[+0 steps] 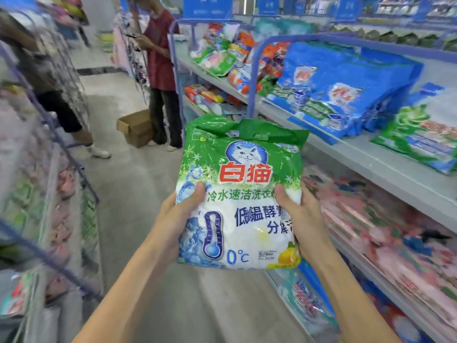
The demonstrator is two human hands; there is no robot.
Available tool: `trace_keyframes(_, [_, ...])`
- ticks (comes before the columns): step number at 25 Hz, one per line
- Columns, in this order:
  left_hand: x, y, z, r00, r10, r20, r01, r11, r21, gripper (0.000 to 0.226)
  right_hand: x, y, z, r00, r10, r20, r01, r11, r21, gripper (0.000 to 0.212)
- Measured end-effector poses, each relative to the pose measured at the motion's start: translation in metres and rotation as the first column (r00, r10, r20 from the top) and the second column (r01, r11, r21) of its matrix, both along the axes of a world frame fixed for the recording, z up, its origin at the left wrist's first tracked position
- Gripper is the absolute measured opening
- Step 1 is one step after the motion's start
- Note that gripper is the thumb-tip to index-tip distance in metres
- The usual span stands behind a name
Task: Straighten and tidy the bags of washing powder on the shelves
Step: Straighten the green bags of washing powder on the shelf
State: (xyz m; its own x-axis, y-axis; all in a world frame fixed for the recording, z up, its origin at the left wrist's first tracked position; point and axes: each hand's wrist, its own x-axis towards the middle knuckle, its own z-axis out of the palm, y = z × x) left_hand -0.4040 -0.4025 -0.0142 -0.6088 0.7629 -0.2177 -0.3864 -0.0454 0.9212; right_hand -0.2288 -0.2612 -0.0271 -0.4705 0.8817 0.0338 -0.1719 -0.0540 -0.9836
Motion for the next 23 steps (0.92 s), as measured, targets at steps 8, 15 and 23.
trace_keyframes(8, [-0.166,0.049,-0.014,0.997,0.077,0.012,-0.077,0.996,-0.045,0.029,-0.18,0.065,-0.016,0.991,0.124,0.053,-0.12,0.99,-0.079,0.028])
trace_keyframes(15, [-0.28,0.114,-0.032,0.995,-0.09,0.042,0.094,0.989,-0.111,0.034,-0.267,0.095,-0.035,0.998,-0.035,0.06,0.046,0.98,-0.193,0.024])
trace_keyframes(23, [-0.285,0.196,-0.058,0.933,-0.337,0.124,0.356,0.912,-0.205,0.036,-0.244,0.121,-0.066,0.96,-0.266,0.089,0.281,0.913,-0.295,0.026])
